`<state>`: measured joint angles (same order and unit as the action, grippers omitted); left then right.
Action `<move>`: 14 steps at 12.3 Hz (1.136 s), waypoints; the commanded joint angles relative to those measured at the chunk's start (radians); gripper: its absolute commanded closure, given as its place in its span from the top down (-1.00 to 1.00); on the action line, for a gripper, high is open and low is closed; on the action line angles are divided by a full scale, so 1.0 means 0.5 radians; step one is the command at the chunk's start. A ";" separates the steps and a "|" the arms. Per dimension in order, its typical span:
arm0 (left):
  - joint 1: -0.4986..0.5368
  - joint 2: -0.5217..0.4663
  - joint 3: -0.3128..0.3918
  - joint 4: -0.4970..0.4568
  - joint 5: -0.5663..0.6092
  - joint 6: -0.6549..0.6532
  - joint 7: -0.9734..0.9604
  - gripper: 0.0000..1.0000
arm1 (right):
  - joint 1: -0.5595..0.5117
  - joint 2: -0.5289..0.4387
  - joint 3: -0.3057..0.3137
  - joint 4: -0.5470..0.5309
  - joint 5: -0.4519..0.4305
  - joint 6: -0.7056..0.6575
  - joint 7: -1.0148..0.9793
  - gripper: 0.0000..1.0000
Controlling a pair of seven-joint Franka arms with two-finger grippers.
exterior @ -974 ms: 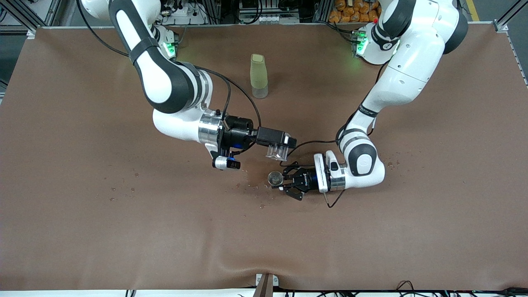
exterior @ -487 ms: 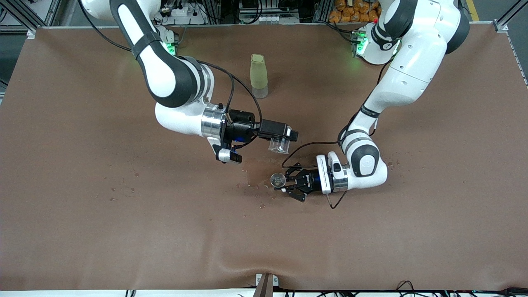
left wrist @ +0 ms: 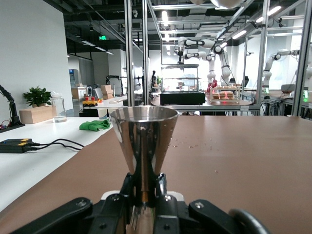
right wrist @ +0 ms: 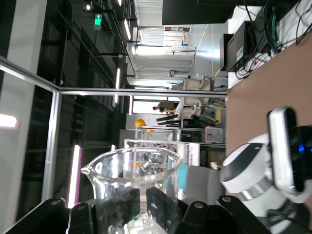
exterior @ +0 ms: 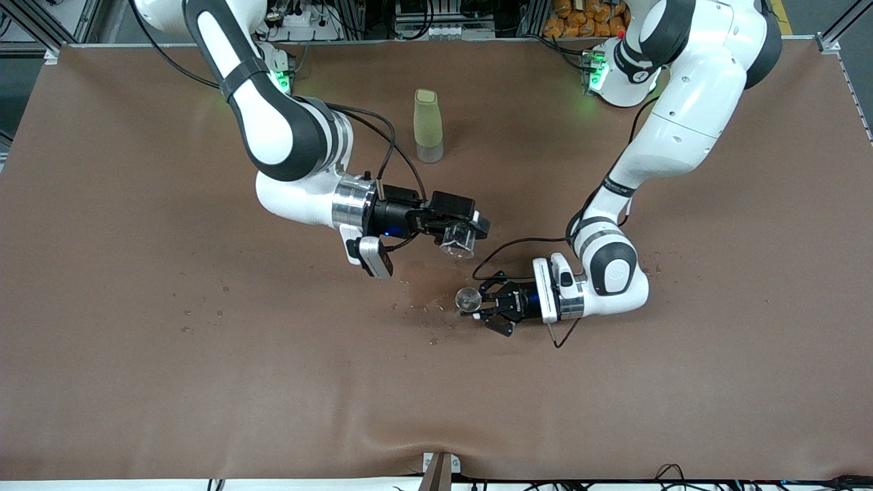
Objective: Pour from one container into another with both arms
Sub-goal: 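Turn the beaker upright with the right gripper while the left gripper withdraws, then lower the beaker with the right gripper while the left gripper lowers the jigger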
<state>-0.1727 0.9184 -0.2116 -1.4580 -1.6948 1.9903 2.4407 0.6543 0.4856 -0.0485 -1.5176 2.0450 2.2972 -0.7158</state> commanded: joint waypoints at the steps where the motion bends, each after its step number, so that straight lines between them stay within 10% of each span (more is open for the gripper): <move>1: 0.097 -0.048 -0.003 -0.057 0.119 -0.118 -0.031 -1.00 | -0.053 -0.002 -0.007 -0.008 -0.196 -0.008 -0.093 -1.00; 9: 0.566 -0.011 0.000 -0.066 0.677 -0.654 -0.034 -1.00 | -0.427 0.041 -0.007 -0.005 -1.061 -0.035 -0.307 -1.00; 14: 0.906 0.047 0.003 -0.069 1.127 -0.912 -0.013 -1.00 | -0.755 0.216 -0.007 -0.021 -1.142 -0.372 -1.107 -1.00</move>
<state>0.2260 0.9328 -0.2004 -1.4939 -1.2035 1.5820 2.4362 0.3489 0.5604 -0.0694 -1.5293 1.4932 2.1891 -1.1503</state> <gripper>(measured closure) 0.797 0.850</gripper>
